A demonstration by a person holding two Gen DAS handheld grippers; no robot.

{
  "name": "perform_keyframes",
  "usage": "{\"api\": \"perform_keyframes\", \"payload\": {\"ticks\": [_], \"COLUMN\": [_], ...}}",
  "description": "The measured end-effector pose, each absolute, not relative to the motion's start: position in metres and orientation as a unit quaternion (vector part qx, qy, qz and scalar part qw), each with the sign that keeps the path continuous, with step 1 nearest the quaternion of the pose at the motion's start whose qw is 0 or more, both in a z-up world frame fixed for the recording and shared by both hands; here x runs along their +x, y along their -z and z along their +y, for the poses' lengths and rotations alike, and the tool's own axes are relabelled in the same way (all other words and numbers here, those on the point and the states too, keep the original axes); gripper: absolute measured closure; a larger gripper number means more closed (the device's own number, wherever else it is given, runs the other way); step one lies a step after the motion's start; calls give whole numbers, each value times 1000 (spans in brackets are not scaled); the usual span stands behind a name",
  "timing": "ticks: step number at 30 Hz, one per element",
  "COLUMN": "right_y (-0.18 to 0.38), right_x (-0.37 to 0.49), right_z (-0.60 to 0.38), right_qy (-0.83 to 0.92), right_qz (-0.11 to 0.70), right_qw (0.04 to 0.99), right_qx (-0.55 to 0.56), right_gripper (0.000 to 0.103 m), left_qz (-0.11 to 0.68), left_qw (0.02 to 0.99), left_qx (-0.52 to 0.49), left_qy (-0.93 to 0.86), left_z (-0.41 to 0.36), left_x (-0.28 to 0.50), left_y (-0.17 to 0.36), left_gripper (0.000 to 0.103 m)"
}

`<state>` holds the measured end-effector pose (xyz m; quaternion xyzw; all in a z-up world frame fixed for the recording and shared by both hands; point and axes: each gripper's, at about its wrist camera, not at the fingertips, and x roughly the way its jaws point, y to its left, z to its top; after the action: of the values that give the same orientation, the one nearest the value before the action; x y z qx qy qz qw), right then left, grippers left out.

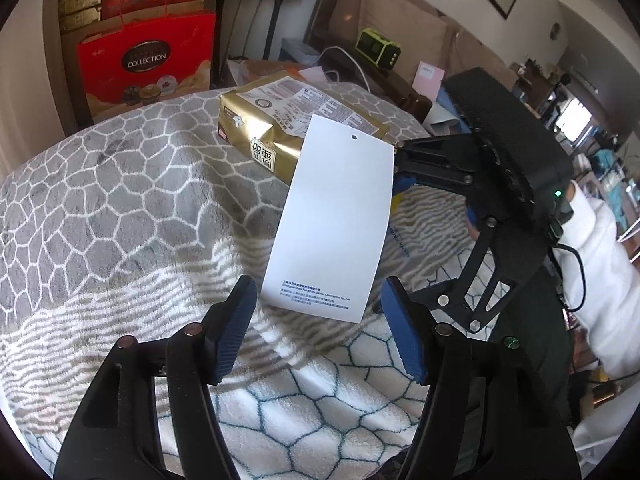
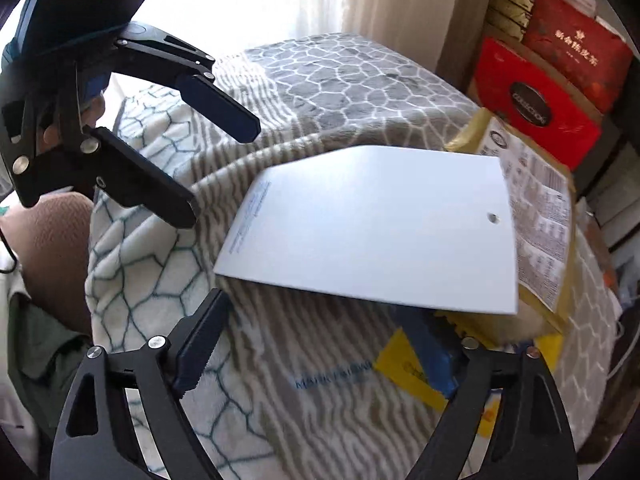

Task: Organize objects
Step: 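Hold the white card up with the left gripper while the right gripper grasps the frosted pouch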

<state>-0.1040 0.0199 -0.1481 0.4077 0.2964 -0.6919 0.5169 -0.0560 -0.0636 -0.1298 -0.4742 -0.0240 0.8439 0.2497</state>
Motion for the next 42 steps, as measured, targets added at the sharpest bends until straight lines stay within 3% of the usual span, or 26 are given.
{"api": "perform_keyframes", "payload": {"ticks": [2, 4, 9, 12, 14, 15, 16, 19, 22, 25, 28, 31, 36, 42], "right_y": [143, 139, 138, 138, 138, 137, 137, 144, 150, 150, 144, 142, 139, 130], "right_x": [-105, -104, -74, -66, -70, -73, -76, -91, -116, -119, -109, -107, -101, -90], "right_z": [24, 28, 31, 37, 34, 31, 29, 20, 18, 21, 23, 28, 37, 53], "right_qy": [696, 690, 703, 707, 725, 740, 744, 719, 693, 685, 677, 682, 710, 742], "right_qz": [290, 267, 292, 310, 334, 351, 359, 361, 308, 302, 307, 296, 284, 268], "right_qw": [511, 522, 491, 483, 457, 437, 433, 457, 497, 513, 517, 512, 485, 459], "right_qx": [412, 424, 424, 413, 391, 372, 361, 380, 422, 419, 423, 430, 424, 409], "right_gripper": [35, 67, 93, 92, 61, 36, 25, 19, 12, 15, 39, 55, 65, 66], "left_qz": [-25, -29, -35, -34, -31, -31, -33, -38, -37, -39, -39, -48, -51, -42], "left_qw": [248, 246, 244, 247, 249, 249, 249, 247, 244, 242, 239, 236, 238, 241], "left_qx": [-471, -468, -459, -457, -455, -454, -455, -460, -465, -470, -471, -471, -468, -456], "left_qy": [-846, -848, -854, -854, -854, -855, -854, -852, -850, -848, -848, -849, -849, -856], "left_z": [-67, -71, -76, -73, -69, -68, -67, -65, -65, -67, -70, -75, -74, -67], "left_x": [-55, -55, -51, -49, -49, -49, -50, -52, -53, -54, -54, -55, -54, -56], "left_y": [127, 124, 116, 113, 112, 111, 111, 115, 119, 122, 123, 124, 122, 112], "left_gripper": [40, 39, 36, 35, 35, 35, 35, 35, 35, 35, 35, 35, 35, 28]}}
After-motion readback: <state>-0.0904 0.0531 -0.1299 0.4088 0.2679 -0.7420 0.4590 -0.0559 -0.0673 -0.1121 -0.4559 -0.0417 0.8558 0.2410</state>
